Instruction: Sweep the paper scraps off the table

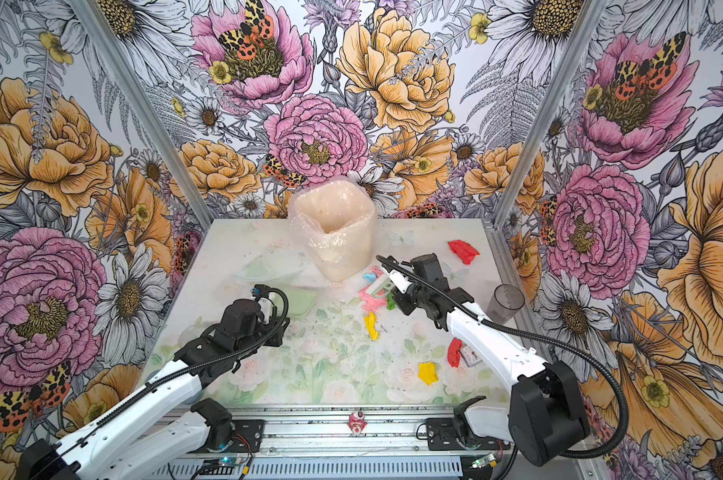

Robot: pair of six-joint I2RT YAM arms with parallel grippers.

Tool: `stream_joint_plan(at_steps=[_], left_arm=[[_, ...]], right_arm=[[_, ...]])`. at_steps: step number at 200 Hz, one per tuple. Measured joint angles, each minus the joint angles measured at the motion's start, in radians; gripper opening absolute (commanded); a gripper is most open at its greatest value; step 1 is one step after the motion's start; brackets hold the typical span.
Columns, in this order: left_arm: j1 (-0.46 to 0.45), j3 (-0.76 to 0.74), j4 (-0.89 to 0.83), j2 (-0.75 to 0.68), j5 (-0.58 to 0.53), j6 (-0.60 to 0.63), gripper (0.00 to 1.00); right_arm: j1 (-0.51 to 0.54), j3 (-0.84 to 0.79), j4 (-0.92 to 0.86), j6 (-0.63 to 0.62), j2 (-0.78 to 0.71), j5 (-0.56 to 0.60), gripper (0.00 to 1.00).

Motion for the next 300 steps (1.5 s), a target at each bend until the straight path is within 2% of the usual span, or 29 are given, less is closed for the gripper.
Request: stream_joint_plan(at_steps=[27, 58, 93, 131, 166, 188, 268, 300], left_arm=[[-0.012, 0.009, 0.036, 0.077, 0.011, 0.023, 0.00], [-0.023, 0.035, 0.075, 0.132, 0.017, 0.051, 0.00], [-0.023, 0.048, 0.104, 0.170, 0.025, 0.087, 0.00], [-0.030, 0.049, 0.111, 0.182, 0.036, 0.111, 0.00], [-0.038, 0.049, 0.132, 0.182, 0.059, 0.128, 0.00], [-0.061, 0.049, 0.140, 0.183, 0.071, 0.140, 0.00], [-0.157, 0.004, 0.154, 0.208, 0.038, 0.118, 0.00], [-0.183, -0.018, 0.155, 0.208, 0.000, 0.068, 0.00]], right_arm=[[0.000, 0.032, -0.055, 0.129, -0.032, -0.093, 0.00], [0.001, 0.090, -0.156, 0.316, -0.072, -0.121, 0.00], [0.000, 0.162, -0.294, 0.518, -0.150, -0.102, 0.00], [0.001, 0.326, -0.560, 0.677, -0.163, 0.002, 0.00], [0.001, 0.360, -0.703, 0.735, -0.144, 0.071, 0.00], [0.001, 0.355, -0.718, 0.751, -0.097, 0.099, 0.00], [0.003, 0.282, -0.440, 0.802, 0.061, 0.107, 0.00], [0.010, 0.282, -0.394, 0.766, 0.156, 0.023, 0.00]])
